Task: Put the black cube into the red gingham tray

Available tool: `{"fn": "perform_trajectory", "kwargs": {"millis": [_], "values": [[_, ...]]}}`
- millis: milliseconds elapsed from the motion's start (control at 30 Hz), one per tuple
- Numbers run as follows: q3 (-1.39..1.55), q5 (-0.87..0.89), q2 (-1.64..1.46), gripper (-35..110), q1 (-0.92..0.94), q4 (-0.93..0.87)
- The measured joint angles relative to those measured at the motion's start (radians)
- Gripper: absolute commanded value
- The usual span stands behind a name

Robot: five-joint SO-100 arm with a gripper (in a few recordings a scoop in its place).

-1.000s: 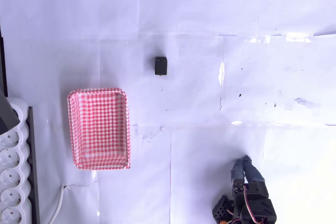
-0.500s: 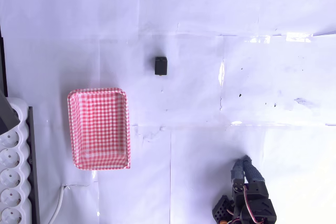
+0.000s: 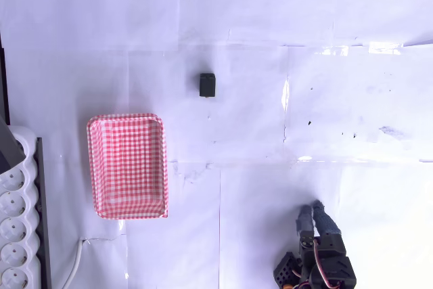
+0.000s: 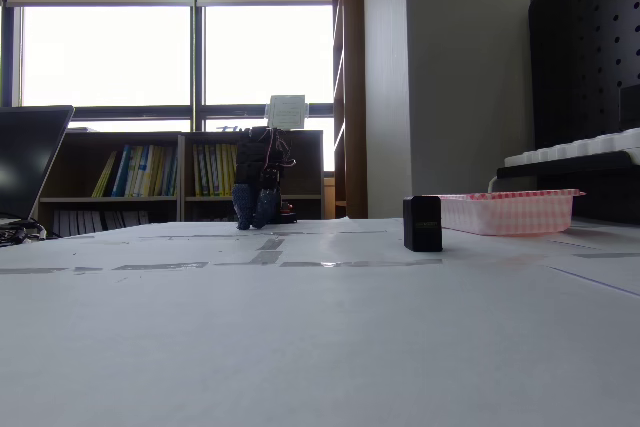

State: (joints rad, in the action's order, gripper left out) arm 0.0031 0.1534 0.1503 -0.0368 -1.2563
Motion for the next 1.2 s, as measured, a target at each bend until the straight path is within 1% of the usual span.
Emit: {"fn": "perform_trajectory", "kwargs": {"millis": [67,133,200,267,367,500,567,600,700,867,1200], "values": [[0.012,-0.009,-0.101,12,-0.043,0.117],[0.049,-0.052,-0.264,14,-0.101,0.291],[0.117,-0.048,-0.454,19,-0.158,0.442],[0.173,-0.058,-0.652,28,-0.204,0.600],[0.199,-0.078,-0.933,38,-0.253,0.922],[0.212,-0.117,-1.249,41,-0.285,1.388],[0.235,-0.127,-1.364,41,-0.302,1.575],[0.256,-0.118,-1.425,41,-0.307,1.640],[0.359,-0.078,-1.618,41,-0.307,1.729],[0.549,-0.087,-1.882,40,-0.328,1.885],[0.856,-0.114,-2.180,40,-0.387,2.011]]}}
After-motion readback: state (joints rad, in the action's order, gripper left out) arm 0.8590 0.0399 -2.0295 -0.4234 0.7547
